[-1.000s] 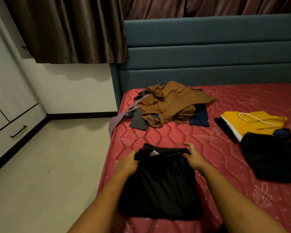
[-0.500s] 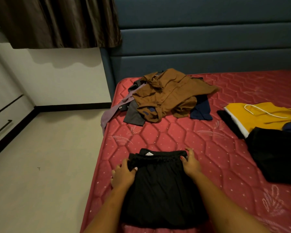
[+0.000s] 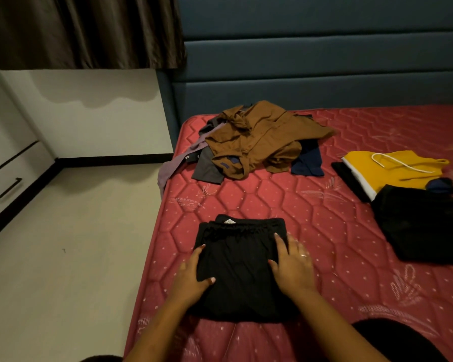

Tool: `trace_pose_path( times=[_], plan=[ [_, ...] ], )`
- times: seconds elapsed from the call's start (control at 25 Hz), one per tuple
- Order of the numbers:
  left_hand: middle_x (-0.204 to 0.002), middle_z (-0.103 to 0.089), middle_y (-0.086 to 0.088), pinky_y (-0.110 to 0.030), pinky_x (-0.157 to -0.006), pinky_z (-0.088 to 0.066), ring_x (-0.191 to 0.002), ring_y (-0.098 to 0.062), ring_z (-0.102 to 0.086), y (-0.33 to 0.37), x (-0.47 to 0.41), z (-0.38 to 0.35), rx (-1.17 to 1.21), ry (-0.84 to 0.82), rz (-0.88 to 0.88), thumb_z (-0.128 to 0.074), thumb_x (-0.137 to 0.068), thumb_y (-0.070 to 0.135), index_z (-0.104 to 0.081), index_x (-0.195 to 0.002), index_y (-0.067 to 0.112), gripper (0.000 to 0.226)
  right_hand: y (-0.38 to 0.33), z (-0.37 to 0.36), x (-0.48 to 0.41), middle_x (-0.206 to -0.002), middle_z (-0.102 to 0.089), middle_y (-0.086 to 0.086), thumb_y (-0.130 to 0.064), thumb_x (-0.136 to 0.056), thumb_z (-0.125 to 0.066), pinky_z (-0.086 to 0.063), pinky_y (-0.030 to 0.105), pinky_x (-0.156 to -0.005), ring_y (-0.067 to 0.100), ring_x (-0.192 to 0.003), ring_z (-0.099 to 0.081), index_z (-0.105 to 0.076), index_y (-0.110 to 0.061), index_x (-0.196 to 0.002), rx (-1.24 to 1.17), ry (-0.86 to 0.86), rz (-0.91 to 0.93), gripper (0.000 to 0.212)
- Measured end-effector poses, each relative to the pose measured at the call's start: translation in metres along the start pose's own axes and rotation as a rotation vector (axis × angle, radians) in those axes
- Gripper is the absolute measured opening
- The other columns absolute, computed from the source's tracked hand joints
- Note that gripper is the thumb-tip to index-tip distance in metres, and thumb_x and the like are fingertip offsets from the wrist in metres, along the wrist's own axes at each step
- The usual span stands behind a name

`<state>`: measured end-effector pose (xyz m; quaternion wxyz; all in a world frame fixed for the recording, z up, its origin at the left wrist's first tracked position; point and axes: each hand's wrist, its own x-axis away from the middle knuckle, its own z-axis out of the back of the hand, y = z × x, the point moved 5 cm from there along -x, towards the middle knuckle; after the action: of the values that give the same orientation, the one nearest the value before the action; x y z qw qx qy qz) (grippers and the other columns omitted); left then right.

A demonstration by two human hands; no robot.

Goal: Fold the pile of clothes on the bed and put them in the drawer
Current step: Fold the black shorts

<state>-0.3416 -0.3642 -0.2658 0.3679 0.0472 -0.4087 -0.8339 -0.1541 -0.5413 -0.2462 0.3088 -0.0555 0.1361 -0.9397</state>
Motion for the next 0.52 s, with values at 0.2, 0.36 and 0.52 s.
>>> trace_pose_path(
  times=[0.2, 0.36, 0.52],
  plan=[
    [-0.128, -0.045, -0.008, -0.029, -0.097, -0.041, -0.120, -0.026, -0.051, -0.005, 0.021, -0.014, -0.152, 0.069, -0.036, -0.063, -0.089, 0.017, -0.040, -0.142, 0.036, 0.061, -0.071, -0.050, 0.050, -0.147, -0.045, -0.004, -0.058, -0.089, -0.022, -0.032, 0.052, -0.106, 0.026, -0.135, -0.044, -0.042, -0.039, -0.142, 0.099, -0.186, 0.403, 0.059],
    [-0.124, -0.044, -0.007, -0.039, -0.087, -0.049, -0.107, -0.028, -0.057, -0.007, 0.025, -0.007, -0.312, 0.153, -0.024, -0.054, -0.092, 0.012, -0.049, -0.137, 0.030, 0.049, -0.014, -0.056, 0.031, -0.122, -0.066, -0.006, -0.057, -0.097, -0.011, -0.029, 0.050, -0.101, 0.025, -0.113, -0.063, -0.064, -0.037, -0.122, 0.220, -0.161, 0.259, 0.062],
    [-0.124, -0.058, -0.014, -0.046, -0.074, -0.048, -0.101, -0.035, -0.055, 0.029, 0.034, -0.014, -0.674, 0.444, -0.250, -0.057, -0.073, 0.008, -0.066, -0.115, 0.017, 0.044, -0.002, -0.027, 0.011, -0.128, -0.063, 0.002, -0.048, -0.088, -0.030, -0.026, 0.053, -0.103, 0.028, -0.120, -0.058, -0.065, -0.025, -0.123, 0.150, 0.036, 0.086, 0.055]
  ],
)
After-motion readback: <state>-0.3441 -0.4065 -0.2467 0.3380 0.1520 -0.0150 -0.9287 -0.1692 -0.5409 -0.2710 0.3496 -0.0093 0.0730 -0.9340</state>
